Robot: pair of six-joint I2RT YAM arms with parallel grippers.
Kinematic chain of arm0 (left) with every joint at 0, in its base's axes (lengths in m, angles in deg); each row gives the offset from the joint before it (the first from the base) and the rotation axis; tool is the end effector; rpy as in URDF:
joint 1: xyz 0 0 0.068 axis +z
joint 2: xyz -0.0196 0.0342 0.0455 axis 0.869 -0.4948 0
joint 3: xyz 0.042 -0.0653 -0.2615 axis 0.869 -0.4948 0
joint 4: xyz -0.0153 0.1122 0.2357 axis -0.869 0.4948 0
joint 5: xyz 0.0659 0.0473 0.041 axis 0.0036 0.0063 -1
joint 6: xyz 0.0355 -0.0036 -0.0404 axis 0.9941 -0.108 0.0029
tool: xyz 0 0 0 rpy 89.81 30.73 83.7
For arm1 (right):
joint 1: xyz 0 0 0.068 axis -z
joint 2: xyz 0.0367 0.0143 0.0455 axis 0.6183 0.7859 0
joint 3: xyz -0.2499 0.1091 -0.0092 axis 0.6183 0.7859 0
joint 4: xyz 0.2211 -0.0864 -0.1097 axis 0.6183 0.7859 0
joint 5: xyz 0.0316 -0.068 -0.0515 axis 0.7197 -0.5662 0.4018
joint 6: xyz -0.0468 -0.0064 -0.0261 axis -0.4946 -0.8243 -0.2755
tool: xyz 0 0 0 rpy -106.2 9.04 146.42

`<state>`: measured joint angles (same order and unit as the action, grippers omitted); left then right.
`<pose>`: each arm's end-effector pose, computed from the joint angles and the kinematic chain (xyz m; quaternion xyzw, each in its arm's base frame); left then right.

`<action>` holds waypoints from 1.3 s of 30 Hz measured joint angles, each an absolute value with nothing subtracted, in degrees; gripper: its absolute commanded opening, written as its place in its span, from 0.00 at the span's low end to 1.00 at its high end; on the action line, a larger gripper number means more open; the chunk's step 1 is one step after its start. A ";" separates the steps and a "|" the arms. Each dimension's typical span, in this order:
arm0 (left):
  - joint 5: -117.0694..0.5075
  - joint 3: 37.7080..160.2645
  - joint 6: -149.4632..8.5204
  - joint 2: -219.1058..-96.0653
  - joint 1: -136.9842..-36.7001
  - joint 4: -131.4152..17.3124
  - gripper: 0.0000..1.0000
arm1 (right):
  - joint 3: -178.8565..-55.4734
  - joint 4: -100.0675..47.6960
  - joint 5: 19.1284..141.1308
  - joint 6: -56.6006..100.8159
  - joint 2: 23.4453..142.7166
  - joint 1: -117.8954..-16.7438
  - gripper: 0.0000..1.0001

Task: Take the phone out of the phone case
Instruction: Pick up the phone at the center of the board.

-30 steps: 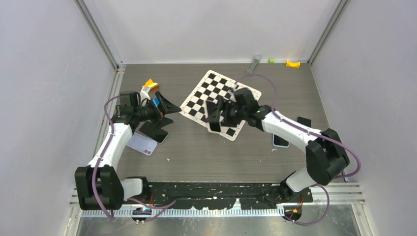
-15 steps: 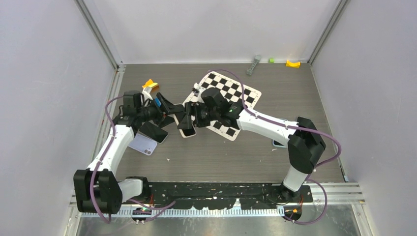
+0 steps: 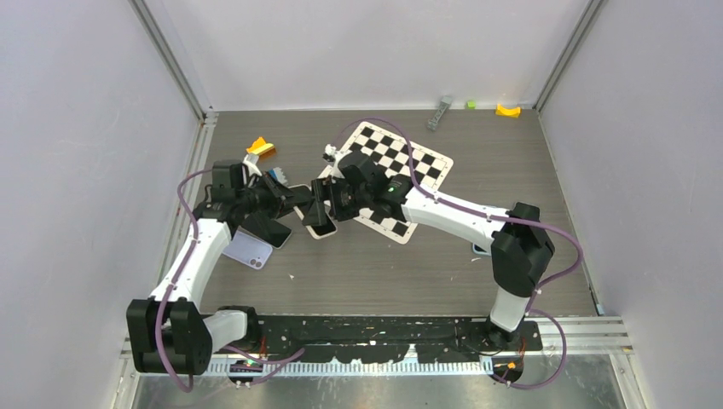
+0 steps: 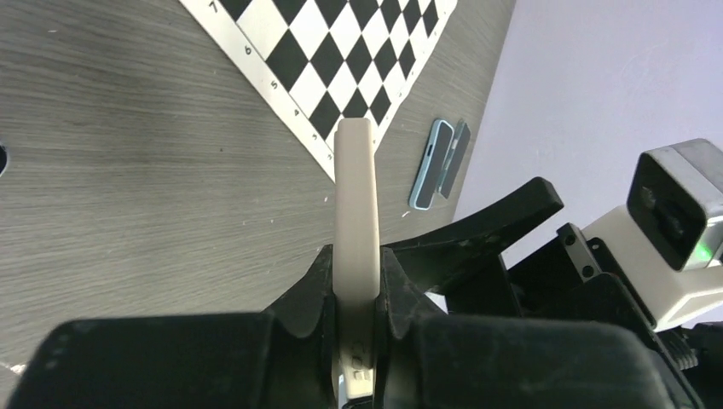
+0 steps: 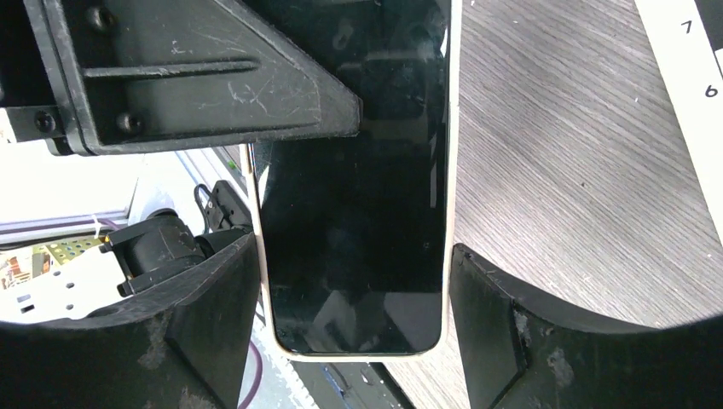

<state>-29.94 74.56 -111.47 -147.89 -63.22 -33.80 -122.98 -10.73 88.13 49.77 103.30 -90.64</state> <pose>0.2413 -0.0333 0.2708 -0.2379 0.8346 -0.4408 0.2291 0.2425 0.3312 0.2821 -0.1990 0.8618 0.3979 0.2437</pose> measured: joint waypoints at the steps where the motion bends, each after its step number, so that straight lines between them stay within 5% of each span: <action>1: -30.47 74.56 -111.53 -148.02 -63.11 -33.17 0.00 | -123.33 -10.42 87.91 49.23 103.27 -90.51 0.55; 5: -30.55 75.59 -110.33 -148.59 -63.24 -32.64 0.00 | -123.68 -9.92 87.19 48.66 103.25 -90.59 0.86; 7: -30.51 76.95 -109.17 -149.31 -63.24 -31.90 0.00 | -123.77 -10.25 86.55 48.59 103.14 -90.59 0.92; 15: -26.36 88.77 -107.14 -151.32 -60.42 -31.55 0.00 | -117.78 -15.08 87.30 49.16 90.53 -86.90 0.95; 22: -22.12 91.00 -123.16 -150.41 -56.27 -49.36 0.00 | -110.46 -30.40 92.30 55.35 75.01 -78.62 0.99; 39: -20.92 94.19 -151.58 -149.16 -57.38 -82.28 0.00 | -111.22 -52.52 102.18 70.43 82.27 -80.96 0.86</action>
